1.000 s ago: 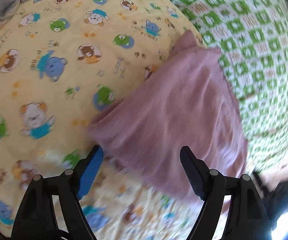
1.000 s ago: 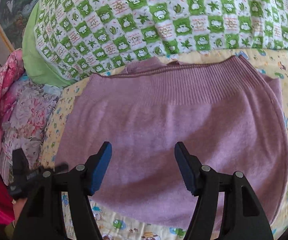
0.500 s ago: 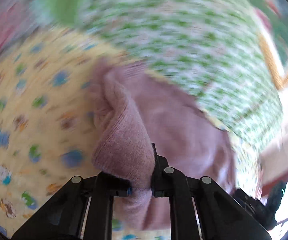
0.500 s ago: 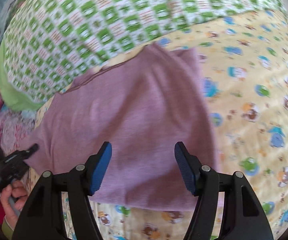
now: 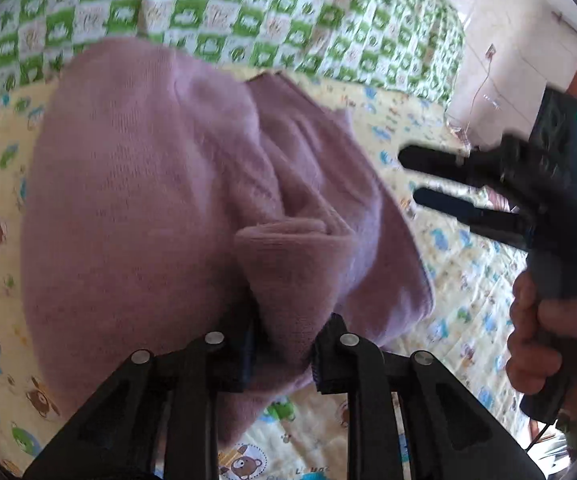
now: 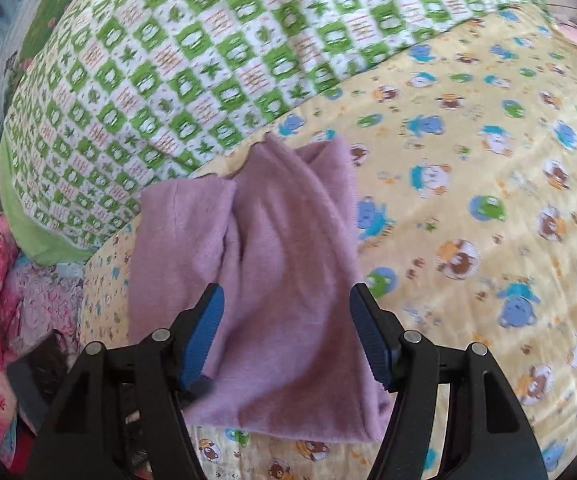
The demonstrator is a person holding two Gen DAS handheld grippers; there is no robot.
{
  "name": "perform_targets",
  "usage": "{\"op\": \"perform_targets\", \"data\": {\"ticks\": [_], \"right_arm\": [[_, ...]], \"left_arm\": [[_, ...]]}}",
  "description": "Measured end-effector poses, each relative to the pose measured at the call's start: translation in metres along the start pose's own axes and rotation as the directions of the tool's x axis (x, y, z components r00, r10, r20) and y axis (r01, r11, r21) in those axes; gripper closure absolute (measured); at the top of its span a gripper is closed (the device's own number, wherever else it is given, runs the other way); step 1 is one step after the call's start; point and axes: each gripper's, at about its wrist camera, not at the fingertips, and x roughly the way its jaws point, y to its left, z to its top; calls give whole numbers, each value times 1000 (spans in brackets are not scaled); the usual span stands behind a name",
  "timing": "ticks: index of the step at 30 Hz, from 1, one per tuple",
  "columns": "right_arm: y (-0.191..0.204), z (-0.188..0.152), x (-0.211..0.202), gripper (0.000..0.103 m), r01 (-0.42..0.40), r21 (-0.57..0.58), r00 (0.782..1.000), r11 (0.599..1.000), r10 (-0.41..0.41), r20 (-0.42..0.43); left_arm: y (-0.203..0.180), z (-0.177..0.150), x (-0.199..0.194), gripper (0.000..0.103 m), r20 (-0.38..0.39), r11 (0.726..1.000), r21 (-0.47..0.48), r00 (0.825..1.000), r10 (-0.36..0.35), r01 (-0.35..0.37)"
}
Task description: Fold small clothes
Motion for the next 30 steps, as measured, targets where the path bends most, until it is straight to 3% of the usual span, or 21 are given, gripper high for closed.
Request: {"op": "perform_targets", "data": {"ticks": [2,5,8,13,15,19,20,21,23,24,30], "right_arm": [[13,4,14,37,-39,-39,999,998,38,-28],[30,16,37,37,-98,-82,994,992,92,-65],[41,28,60,37,-132,-107,988,985,122,-97],[46,42,91,37,-158,-127,980,979,139,-146],[49,45,106,37,-159,-139,975,977,133,-179],[52,43,121,37,-172,-147,966,974,137,-221],[55,42,123,40,-177,-155,963,972,138,-230],[58,41,123,55,-181,-165,962,969,140,-233],[66,38,127,69,-200,-190,953,961,147,-264],[68,37,128,82,-199,-195,952,960,143,-271],[73,57,89,89,-258,-161,951,953,220,-219]], "left_arm": [[7,0,-9,62,3,998,-36,999,-51,51],[14,2,-33,49,33,992,-67,994,-103,105],[27,-1,-64,45,83,986,-102,989,-124,133],[76,-2,-81,34,107,970,-239,994,-29,54],[104,-2,-73,34,77,947,-320,997,22,4],[147,-12,-60,34,43,895,-445,999,3,16],[156,-18,-62,34,41,888,-459,999,-13,31],[159,-18,-59,34,37,884,-467,999,-25,40],[157,-16,-53,33,31,885,-464,999,-26,38],[157,-16,-51,33,28,888,-458,999,-26,36],[133,2,-50,32,22,915,-402,999,-25,31]]}}
